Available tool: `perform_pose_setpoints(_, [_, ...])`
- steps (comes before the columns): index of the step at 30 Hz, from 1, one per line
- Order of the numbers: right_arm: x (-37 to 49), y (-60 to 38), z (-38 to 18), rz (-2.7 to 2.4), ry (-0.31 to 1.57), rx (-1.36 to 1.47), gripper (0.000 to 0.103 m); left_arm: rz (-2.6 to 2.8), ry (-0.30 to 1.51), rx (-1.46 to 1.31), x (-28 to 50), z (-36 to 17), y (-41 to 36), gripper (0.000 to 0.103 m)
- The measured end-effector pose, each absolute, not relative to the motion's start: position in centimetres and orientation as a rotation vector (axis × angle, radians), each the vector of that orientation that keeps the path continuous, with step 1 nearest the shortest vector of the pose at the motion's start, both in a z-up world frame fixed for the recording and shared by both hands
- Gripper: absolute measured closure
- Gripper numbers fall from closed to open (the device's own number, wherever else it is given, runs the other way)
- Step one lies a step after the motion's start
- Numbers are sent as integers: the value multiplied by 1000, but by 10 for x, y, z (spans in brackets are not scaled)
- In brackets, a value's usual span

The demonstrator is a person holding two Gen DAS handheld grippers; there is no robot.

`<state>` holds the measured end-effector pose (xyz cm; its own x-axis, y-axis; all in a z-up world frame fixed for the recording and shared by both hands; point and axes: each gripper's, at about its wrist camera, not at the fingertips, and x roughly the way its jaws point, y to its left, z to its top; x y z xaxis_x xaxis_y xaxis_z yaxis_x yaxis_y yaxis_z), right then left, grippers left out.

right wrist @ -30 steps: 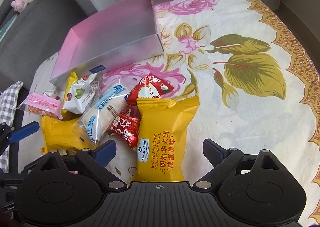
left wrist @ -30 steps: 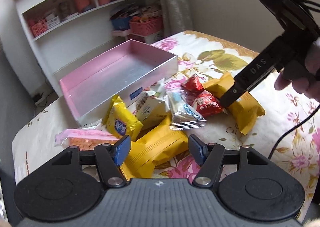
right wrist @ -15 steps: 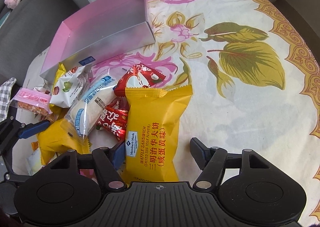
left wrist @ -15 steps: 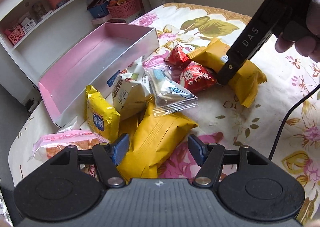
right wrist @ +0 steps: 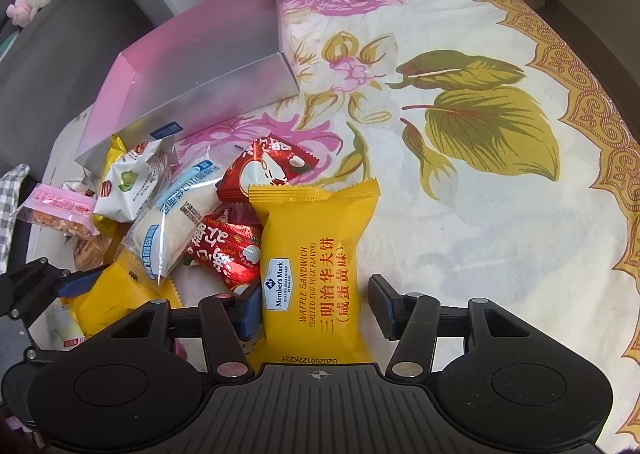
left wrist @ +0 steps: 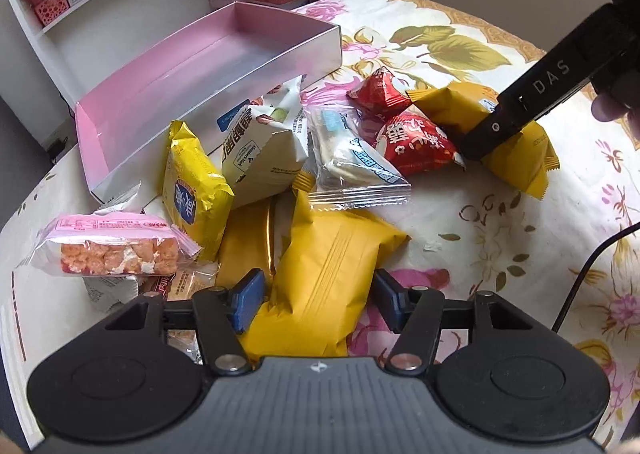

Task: Organize snacks
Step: 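Grasp a yellow waffle pack with the left gripper while the right gripper grasps another, then carry both yellow packs into the pink box and open both grippers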

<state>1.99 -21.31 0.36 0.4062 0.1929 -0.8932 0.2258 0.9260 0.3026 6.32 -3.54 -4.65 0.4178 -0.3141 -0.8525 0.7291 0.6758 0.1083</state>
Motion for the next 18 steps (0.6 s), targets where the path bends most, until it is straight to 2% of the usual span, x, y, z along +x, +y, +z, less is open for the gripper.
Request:
perform_pose_setpoints(4, [19,-216,4,-13,1153,416,60,-678,922,516,59,-45,-37,56])
perform_pose_setpoints(6, [17,-217,5,-11,1148,418,61,-676,928,501,57,-42,-37,63])
perform_pose_setpoints(18, [11,-226,25,-1,1086,460,62,-624,994,335,54,-28,-21,65])
